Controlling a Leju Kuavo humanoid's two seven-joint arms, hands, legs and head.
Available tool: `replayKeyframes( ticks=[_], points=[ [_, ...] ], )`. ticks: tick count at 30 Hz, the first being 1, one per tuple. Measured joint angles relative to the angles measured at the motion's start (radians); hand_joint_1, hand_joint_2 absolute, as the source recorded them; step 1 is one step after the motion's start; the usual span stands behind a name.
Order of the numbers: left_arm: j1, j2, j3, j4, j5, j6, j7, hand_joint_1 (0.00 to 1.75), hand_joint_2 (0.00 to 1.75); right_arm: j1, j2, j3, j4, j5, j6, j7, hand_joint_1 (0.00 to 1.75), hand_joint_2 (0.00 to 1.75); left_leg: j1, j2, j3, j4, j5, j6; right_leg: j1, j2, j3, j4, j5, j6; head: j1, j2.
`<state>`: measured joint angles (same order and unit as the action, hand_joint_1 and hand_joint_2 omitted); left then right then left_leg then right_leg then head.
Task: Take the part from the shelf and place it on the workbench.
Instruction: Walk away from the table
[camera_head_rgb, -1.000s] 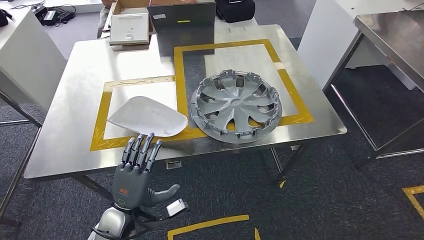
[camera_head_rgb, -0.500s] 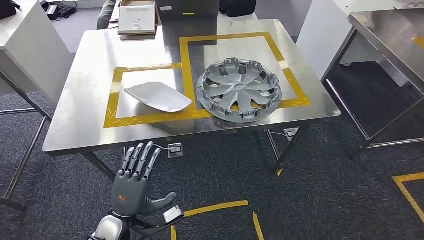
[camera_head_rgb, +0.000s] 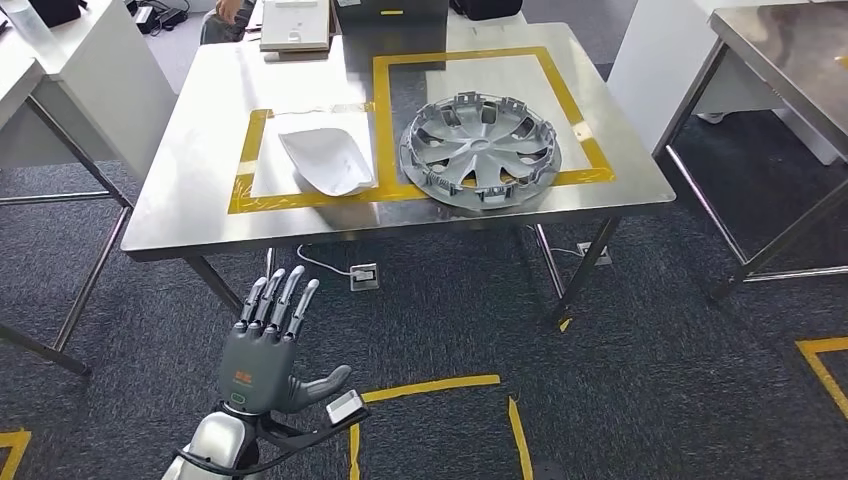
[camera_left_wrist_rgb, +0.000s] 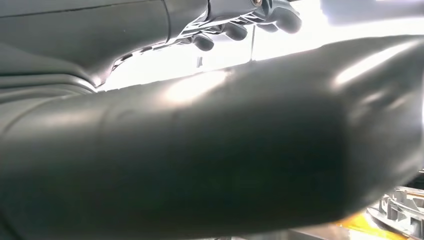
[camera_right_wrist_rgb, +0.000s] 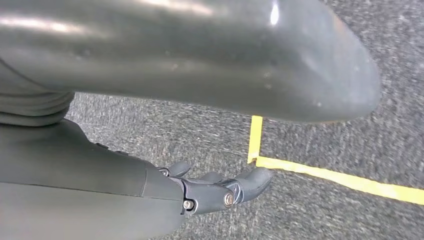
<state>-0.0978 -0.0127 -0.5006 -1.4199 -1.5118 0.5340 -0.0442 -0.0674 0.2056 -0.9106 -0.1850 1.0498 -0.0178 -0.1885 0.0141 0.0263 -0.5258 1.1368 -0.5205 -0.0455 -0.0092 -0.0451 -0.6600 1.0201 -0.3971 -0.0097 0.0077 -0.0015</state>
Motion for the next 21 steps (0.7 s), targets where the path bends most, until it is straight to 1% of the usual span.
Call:
replayKeyframes(
  ticks=[1,2,3,4,5,6,7,8,9,10,11,12,13,14,15,16,17,20,21],
  points=[
    [-0.005,0.000,-0.004,0.000,0.000,-0.002,0.000,0.00,0.00,0.000,0.000,0.000,0.000,0.000,0.000,0.000,0.00,0.00,-0.003,0.012,0.040,-0.063,-0.023,0.006,0.001,-0.005,-0.006,0.004,0.008,0.006,0.001,0.000],
    [-0.010,0.001,-0.006,0.001,0.000,-0.003,-0.001,0.00,0.00,-0.001,0.000,0.000,0.000,0.000,0.000,-0.001,0.00,0.00,-0.007,0.020,0.063,-0.107,-0.047,0.014,0.001,-0.011,-0.009,0.006,0.017,0.013,0.002,0.000],
    [-0.014,0.001,-0.008,0.002,0.000,-0.004,-0.001,0.00,0.00,-0.001,0.000,0.000,0.000,-0.001,0.000,-0.001,0.00,0.00,-0.012,0.017,0.070,-0.125,-0.053,0.026,0.001,-0.017,-0.009,0.004,0.024,0.019,0.002,0.000],
    [-0.016,0.001,-0.010,0.004,0.000,-0.005,-0.002,0.00,0.00,-0.001,0.000,0.000,0.000,-0.002,0.000,-0.002,0.00,0.00,-0.012,0.012,0.060,-0.124,-0.048,0.039,-0.001,-0.023,-0.009,0.002,0.032,0.026,0.002,0.000],
    [-0.018,0.002,-0.013,0.007,0.000,-0.005,-0.005,0.00,0.00,-0.001,0.000,0.000,0.000,-0.005,0.000,-0.003,0.00,0.00,-0.012,0.008,0.052,-0.124,-0.038,0.050,-0.004,-0.020,-0.013,0.005,0.029,0.034,0.002,0.000],
    [-0.019,0.001,-0.015,0.010,0.000,-0.005,-0.008,0.00,0.00,0.000,0.001,0.000,0.000,-0.008,0.000,-0.005,0.00,0.00,-0.012,0.005,0.042,-0.124,-0.028,0.060,-0.006,-0.009,-0.022,0.023,0.010,0.041,0.002,0.000],
    [-0.019,0.000,-0.017,0.013,0.000,-0.004,-0.013,0.00,0.00,0.000,0.001,0.000,0.000,-0.012,0.000,-0.006,0.00,0.00,-0.010,0.002,0.030,-0.125,-0.016,0.069,-0.008,0.006,-0.035,0.059,-0.024,0.047,0.003,0.000],
    [-0.020,-0.002,-0.018,0.017,0.000,-0.002,-0.019,0.00,0.00,0.001,0.001,-0.001,0.000,-0.017,0.000,-0.008,0.00,0.00,-0.011,0.000,0.017,-0.125,-0.005,0.073,-0.008,0.023,-0.055,0.119,-0.072,0.052,0.003,0.000],
    [-0.019,-0.004,-0.018,0.021,0.000,-0.001,-0.027,0.00,0.44,0.001,0.002,-0.001,0.000,-0.021,0.000,-0.008,0.00,0.00,-0.012,-0.004,0.002,-0.124,0.006,0.076,-0.008,0.033,-0.076,0.189,-0.120,0.054,0.003,0.000],
    [-0.018,-0.006,-0.018,0.026,0.000,0.000,-0.035,0.00,0.87,0.002,0.002,-0.002,0.000,-0.024,-0.001,-0.009,0.00,0.00,-0.013,-0.007,-0.010,-0.122,0.016,0.076,-0.008,0.038,-0.089,0.249,-0.156,0.055,0.003,0.000],
    [-0.017,-0.006,-0.018,0.031,0.000,0.001,-0.043,0.00,1.31,0.003,0.002,-0.003,0.000,-0.027,-0.001,-0.008,0.00,0.00,-0.015,-0.009,-0.023,-0.119,0.026,0.076,-0.007,0.039,-0.088,0.285,-0.176,0.054,0.003,0.000],
    [-0.015,-0.007,-0.018,0.036,0.000,0.003,-0.052,0.00,1.75,0.003,0.002,-0.004,0.000,-0.029,-0.002,-0.007,0.00,0.00,-0.015,-0.012,-0.035,-0.115,0.034,0.074,-0.007,0.040,-0.065,0.277,-0.176,0.052,0.003,0.000],
    [-0.014,-0.008,-0.018,0.041,0.000,0.006,-0.060,0.00,1.75,0.004,0.002,-0.006,0.000,-0.031,-0.003,-0.007,0.00,0.00,-0.015,-0.014,-0.044,-0.111,0.040,0.073,-0.007,0.040,-0.022,0.230,-0.160,0.049,0.003,0.000],
    [-0.013,-0.009,-0.018,0.045,0.001,0.011,-0.068,0.00,1.75,0.004,0.002,-0.008,0.000,-0.033,-0.004,-0.006,0.00,0.00,-0.015,-0.016,-0.053,-0.106,0.046,0.070,-0.006,0.041,0.033,0.157,-0.140,0.043,0.003,0.000],
    [-0.012,-0.011,-0.018,0.049,0.001,0.016,-0.076,0.00,1.75,0.003,0.002,-0.010,0.000,-0.034,-0.006,-0.004,0.00,0.00,-0.016,-0.017,-0.060,-0.103,0.050,0.066,-0.004,0.042,0.081,0.088,-0.127,0.038,0.003,0.000],
    [-0.012,-0.013,-0.018,0.052,0.001,0.022,-0.083,0.00,1.75,0.002,0.003,-0.012,0.000,-0.035,-0.008,-0.003,0.00,0.00,-0.016,-0.017,-0.065,-0.100,0.054,0.061,-0.001,0.043,0.114,0.035,-0.118,0.032,0.003,0.000],
    [-0.011,-0.015,-0.018,0.056,0.001,0.028,-0.089,0.00,1.75,0.001,0.004,-0.014,0.000,-0.036,-0.011,-0.001,0.00,0.00,-0.018,-0.017,-0.069,-0.099,0.056,0.060,0.001,0.043,0.129,0.005,-0.115,0.030,0.003,0.000],
    [-0.010,-0.020,-0.018,0.066,0.003,0.035,-0.106,0.00,0.44,0.004,0.008,-0.023,0.000,-0.039,-0.019,0.009,0.00,0.00,-0.019,-0.016,-0.073,-0.102,0.065,0.059,0.005,0.042,0.125,-0.006,-0.106,0.026,0.003,0.000],
    [-0.009,-0.022,-0.018,0.070,0.007,0.031,-0.113,0.00,0.44,0.004,0.008,-0.025,0.000,-0.040,-0.021,0.011,0.00,0.00,-0.018,-0.016,-0.073,-0.106,0.070,0.055,0.006,0.041,0.123,-0.006,-0.104,0.022,0.003,0.000]
  ],
)
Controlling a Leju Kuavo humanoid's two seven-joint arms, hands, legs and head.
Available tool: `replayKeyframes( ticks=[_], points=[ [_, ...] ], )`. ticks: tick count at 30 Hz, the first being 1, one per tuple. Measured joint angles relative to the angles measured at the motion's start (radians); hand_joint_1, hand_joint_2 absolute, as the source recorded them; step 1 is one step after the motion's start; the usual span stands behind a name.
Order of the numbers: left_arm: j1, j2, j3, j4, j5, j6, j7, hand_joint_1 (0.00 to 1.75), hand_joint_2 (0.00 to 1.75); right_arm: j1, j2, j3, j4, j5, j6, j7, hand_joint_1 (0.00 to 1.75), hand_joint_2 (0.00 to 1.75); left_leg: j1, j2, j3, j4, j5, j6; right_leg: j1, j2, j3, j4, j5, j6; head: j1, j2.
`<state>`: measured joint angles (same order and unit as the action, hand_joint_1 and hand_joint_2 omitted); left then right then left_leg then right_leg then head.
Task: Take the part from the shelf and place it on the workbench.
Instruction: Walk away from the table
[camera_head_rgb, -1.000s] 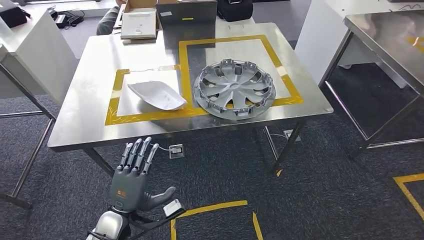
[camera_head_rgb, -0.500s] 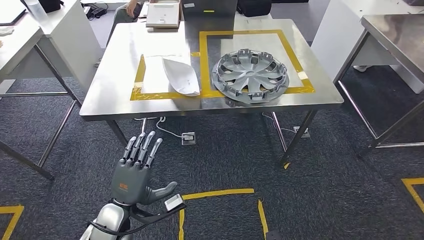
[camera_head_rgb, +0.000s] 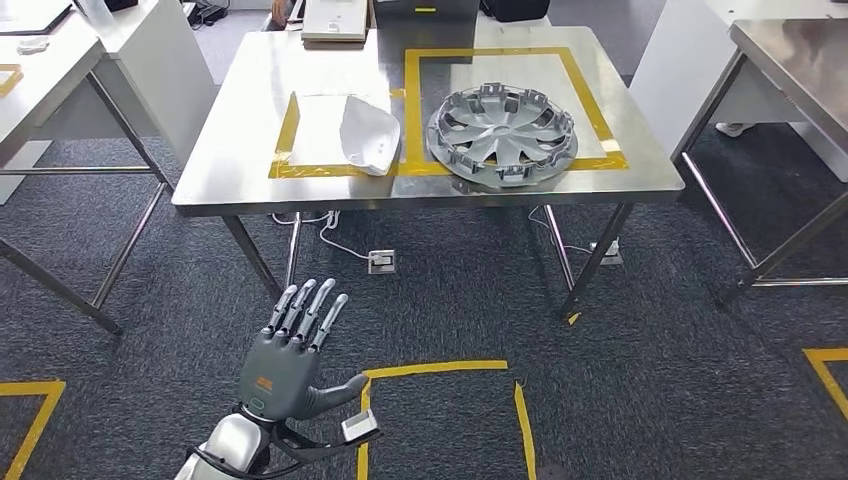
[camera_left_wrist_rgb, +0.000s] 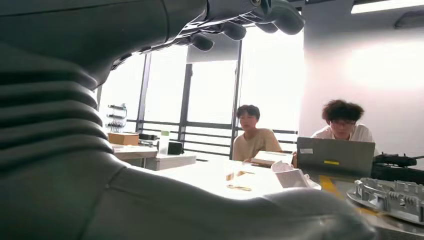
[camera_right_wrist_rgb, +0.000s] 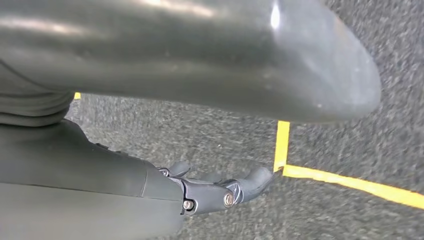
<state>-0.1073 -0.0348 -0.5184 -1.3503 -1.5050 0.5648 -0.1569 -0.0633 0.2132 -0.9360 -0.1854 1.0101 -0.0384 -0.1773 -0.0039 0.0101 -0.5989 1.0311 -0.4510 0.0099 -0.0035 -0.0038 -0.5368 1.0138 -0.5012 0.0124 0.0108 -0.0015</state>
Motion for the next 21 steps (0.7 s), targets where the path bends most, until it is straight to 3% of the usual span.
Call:
replayKeyframes(
  ticks=[3,8,15,21],
  points=[
    [0.003,-0.014,-0.003,0.010,0.056,-0.043,-0.039,0.00,1.75,-0.001,0.000,-0.007,0.000,-0.004,-0.003,0.003,0.00,0.00,0.001,-0.001,-0.001,-0.009,0.011,-0.008,0.001,-0.002,-0.005,0.000,0.007,-0.008,0.000,0.000],
    [0.014,-0.033,-0.023,0.019,0.145,-0.082,-0.074,0.00,1.75,-0.001,0.000,-0.020,0.000,-0.005,-0.004,0.004,0.00,0.00,0.001,-0.002,-0.004,-0.014,0.021,-0.016,0.002,-0.004,-0.011,0.001,0.013,-0.014,0.000,0.000],
    [0.020,-0.046,-0.028,0.057,0.256,-0.082,-0.074,0.00,1.75,-0.001,0.000,-0.029,0.000,-0.008,0.000,0.005,0.00,0.00,0.002,-0.002,-0.005,-0.014,0.023,-0.017,0.002,-0.004,-0.012,0.002,0.014,-0.014,0.000,0.000],
    [0.031,-0.064,0.051,0.242,0.521,0.008,-0.172,0.00,1.75,-0.001,0.001,-0.039,0.000,-0.005,0.016,0.007,0.00,0.00,0.001,-0.002,-0.006,-0.014,0.024,-0.017,0.002,-0.004,-0.012,0.002,0.014,-0.014,0.000,0.000]
  ],
)
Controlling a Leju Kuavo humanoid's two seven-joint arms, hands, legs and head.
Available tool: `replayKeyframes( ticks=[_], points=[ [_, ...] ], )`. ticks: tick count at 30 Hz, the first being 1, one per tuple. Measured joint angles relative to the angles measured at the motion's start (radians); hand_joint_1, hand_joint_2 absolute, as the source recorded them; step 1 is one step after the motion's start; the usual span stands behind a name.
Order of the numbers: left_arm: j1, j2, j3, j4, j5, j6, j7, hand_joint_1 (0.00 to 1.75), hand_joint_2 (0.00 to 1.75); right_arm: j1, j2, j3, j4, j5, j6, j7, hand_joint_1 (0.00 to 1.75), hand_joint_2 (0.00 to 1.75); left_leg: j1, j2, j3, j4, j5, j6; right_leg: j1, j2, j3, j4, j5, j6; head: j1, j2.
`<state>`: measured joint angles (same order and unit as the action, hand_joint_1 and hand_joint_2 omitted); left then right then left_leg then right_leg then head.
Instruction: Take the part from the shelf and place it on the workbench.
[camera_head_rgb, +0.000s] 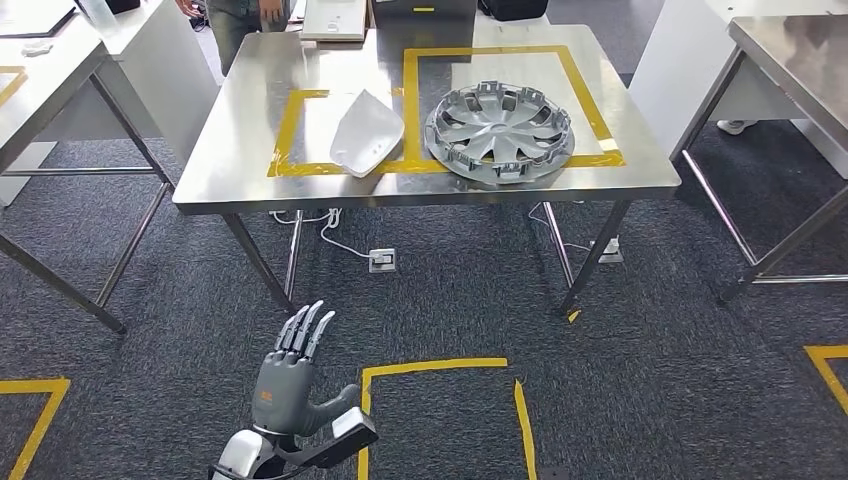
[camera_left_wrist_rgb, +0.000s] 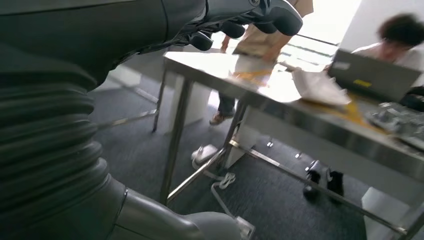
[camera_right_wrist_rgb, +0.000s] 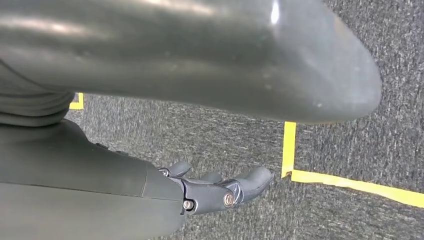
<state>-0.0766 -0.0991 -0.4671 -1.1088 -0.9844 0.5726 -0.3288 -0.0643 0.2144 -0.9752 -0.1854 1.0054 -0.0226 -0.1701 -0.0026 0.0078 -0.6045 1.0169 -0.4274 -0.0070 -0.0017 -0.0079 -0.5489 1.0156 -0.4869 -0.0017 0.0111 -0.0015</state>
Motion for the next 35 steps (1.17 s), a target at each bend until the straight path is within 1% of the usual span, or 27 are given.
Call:
replayKeyframes(
  ticks=[2,6,9,11,15,21,23,25,27,34,35],
  points=[
    [0.002,-0.008,0.040,0.089,0.109,0.030,-0.062,0.00,1.75,0.000,0.000,-0.003,0.000,0.001,0.004,-0.001,0.00,0.00,0.000,0.000,-0.001,0.000,0.000,0.000,0.000,0.000,0.000,0.000,0.000,0.000,0.000,0.000],
    [-0.004,-0.027,0.120,0.266,0.306,0.065,-0.179,0.00,1.75,0.001,0.000,-0.008,0.000,0.003,0.012,-0.005,0.00,1.75,0.000,0.000,-0.001,0.000,0.000,0.000,0.000,0.000,-0.001,0.000,0.000,0.000,0.000,0.000],
    [-0.020,-0.039,0.178,0.399,0.397,0.079,-0.244,0.00,1.75,0.001,0.000,-0.011,0.000,0.009,0.021,-0.012,0.00,1.75,0.000,0.000,-0.002,0.000,0.000,0.000,0.000,0.000,-0.002,0.000,0.000,0.000,0.000,0.000],
    [-0.033,-0.045,0.208,0.479,0.421,0.092,-0.257,0.00,1.75,0.001,0.000,-0.011,0.000,0.015,0.023,-0.020,0.00,1.75,0.000,-0.001,-0.002,0.000,0.000,0.000,0.000,0.000,-0.002,0.000,0.000,0.000,0.000,0.000],
    [-0.043,-0.049,0.250,0.586,0.447,0.089,-0.227,0.00,1.75,0.008,-0.007,0.013,-0.002,-0.012,0.023,-0.018,0.00,1.75,0.000,-0.002,-0.003,0.001,0.000,0.000,0.000,-0.001,-0.002,0.000,0.000,0.000,0.000,0.000],
    [-0.021,-0.042,0.288,0.648,0.514,0.013,-0.154,0.00,1.75,0.032,-0.029,0.105,-0.017,-0.134,0.024,0.006,0.00,1.75,0.000,-0.002,-0.004,0.001,0.000,0.001,0.000,-0.001,-0.003,0.000,0.000,0.000,0.000,0.000],
    [-0.011,-0.037,0.298,0.659,0.537,-0.016,-0.130,0.00,0.87,0.040,-0.036,0.142,-0.024,-0.178,0.024,0.015,0.00,1.75,0.000,-0.003,-0.005,0.001,0.000,0.001,0.000,-0.001,-0.003,0.000,0.000,0.000,0.000,0.000],
    [0.000,-0.031,0.306,0.667,0.560,-0.044,-0.106,0.00,0.00,0.049,-0.045,0.181,-0.031,-0.221,0.024,0.022,0.00,0.87,0.000,-0.003,-0.005,0.001,0.000,0.001,0.000,-0.001,-0.003,0.000,0.000,0.000,0.000,0.000],
    [0.012,-0.025,0.316,0.673,0.585,-0.075,-0.081,0.00,0.00,0.058,-0.054,0.224,-0.039,-0.266,0.024,0.031,0.00,0.00,0.000,-0.003,-0.005,0.001,0.000,0.001,0.000,-0.002,-0.004,0.000,0.000,0.001,0.000,0.000],
    [0.055,-0.002,0.343,0.687,0.666,-0.176,0.002,0.00,0.00,0.089,-0.085,0.371,-0.068,-0.417,0.024,0.059,0.00,0.00,0.000,-0.003,-0.005,0.001,0.000,0.001,0.000,-0.002,-0.004,0.000,0.000,0.001,0.000,0.000],
    [0.058,0.000,0.344,0.688,0.671,-0.182,0.008,0.00,0.00,0.091,-0.087,0.380,-0.070,-0.427,0.024,0.061,0.00,0.00,0.000,-0.003,-0.005,0.001,0.000,0.001,0.000,-0.002,-0.004,0.000,0.000,0.001,0.000,0.000]
  ],
)
